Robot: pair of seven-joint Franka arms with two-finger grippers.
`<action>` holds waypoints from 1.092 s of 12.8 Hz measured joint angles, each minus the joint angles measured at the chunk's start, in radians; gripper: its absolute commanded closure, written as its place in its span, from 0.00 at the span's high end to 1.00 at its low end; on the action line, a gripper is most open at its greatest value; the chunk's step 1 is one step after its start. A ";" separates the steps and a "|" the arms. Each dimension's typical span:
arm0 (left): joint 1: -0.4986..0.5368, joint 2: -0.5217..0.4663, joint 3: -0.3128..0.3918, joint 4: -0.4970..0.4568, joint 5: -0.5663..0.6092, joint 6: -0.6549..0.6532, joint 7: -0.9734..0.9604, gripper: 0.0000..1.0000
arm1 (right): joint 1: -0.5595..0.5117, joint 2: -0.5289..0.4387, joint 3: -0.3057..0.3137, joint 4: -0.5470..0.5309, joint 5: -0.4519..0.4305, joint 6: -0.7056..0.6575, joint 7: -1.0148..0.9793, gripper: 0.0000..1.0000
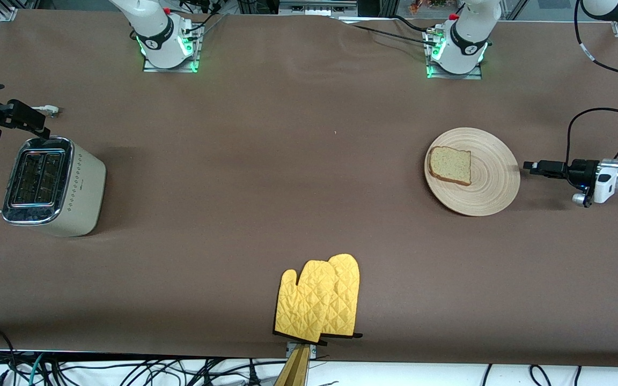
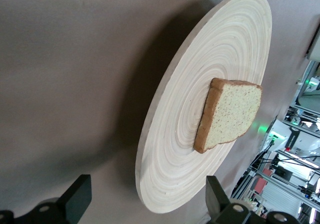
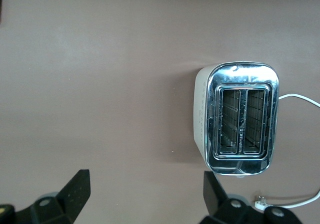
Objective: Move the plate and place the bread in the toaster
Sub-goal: 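Lower the left gripper to the wooden plate's rim and grip it, then slide the wooden plate with the left gripper toward the toaster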
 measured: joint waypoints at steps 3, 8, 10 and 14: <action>0.000 0.034 -0.008 -0.011 -0.047 -0.001 0.006 0.94 | 0.000 0.000 0.000 0.000 0.000 0.000 0.000 1.00; -0.011 0.047 -0.047 -0.023 -0.079 0.000 0.007 0.29 | 0.000 0.001 0.000 0.000 0.000 -0.001 0.000 1.00; -0.016 0.053 -0.048 -0.024 -0.079 0.000 0.012 0.16 | 0.000 0.001 0.000 0.000 0.000 -0.001 0.000 1.00; -0.022 0.075 -0.051 -0.026 -0.113 -0.005 0.070 0.00 | 0.000 0.001 0.000 0.000 0.000 -0.001 0.000 1.00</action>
